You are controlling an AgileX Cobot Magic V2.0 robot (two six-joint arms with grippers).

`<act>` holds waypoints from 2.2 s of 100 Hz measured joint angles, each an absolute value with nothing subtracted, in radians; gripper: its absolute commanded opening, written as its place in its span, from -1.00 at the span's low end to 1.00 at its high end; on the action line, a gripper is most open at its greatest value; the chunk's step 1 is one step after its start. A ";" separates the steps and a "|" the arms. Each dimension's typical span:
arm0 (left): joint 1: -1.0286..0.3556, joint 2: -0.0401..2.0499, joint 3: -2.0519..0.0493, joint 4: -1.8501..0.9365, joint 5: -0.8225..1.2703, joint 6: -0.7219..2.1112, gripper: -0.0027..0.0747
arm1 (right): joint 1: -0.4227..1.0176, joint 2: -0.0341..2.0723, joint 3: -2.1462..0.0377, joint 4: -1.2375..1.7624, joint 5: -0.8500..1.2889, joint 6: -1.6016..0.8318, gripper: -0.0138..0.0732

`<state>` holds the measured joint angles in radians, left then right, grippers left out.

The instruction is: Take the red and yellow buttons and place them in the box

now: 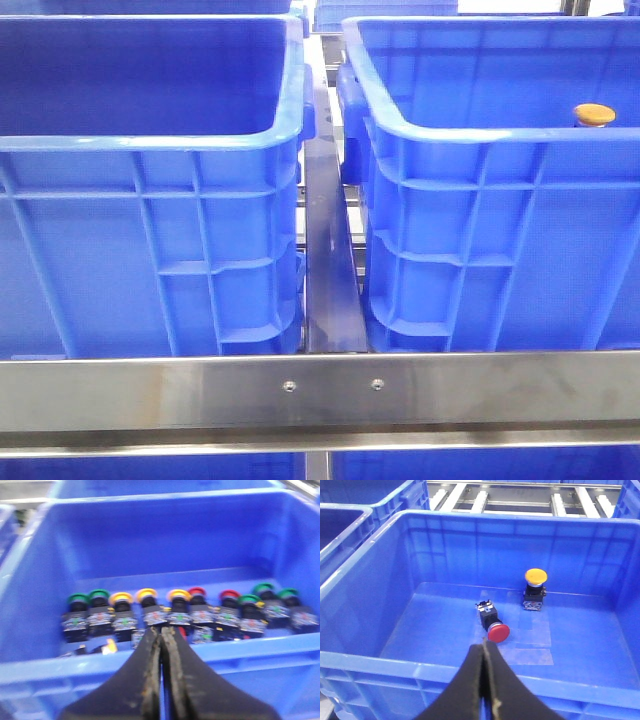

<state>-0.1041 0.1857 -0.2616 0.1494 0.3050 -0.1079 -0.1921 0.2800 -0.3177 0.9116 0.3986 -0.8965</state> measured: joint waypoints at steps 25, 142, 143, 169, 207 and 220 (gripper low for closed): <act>-0.010 0.071 -0.095 0.109 0.166 -0.109 -0.98 | -0.192 0.280 -0.318 0.912 0.399 -0.897 -0.82; 0.064 -0.006 0.001 0.061 0.091 -0.108 -0.98 | -0.194 0.280 -0.317 0.910 0.401 -0.897 -0.82; 0.064 -0.006 0.001 0.061 0.091 -0.106 -0.98 | -0.194 0.280 -0.317 0.910 0.401 -0.897 -0.82; 0.064 -0.006 0.001 0.061 0.091 -0.106 -0.98 | -0.142 0.280 -0.317 0.910 0.402 -0.897 -0.82; 0.064 -0.006 0.001 0.061 0.091 -0.106 -0.98 | -0.025 0.280 -0.316 0.910 0.262 -0.897 -0.82; 0.064 -0.006 0.001 0.061 0.091 -0.106 -0.98 | 0.019 0.280 -0.316 0.906 0.175 -0.897 -0.82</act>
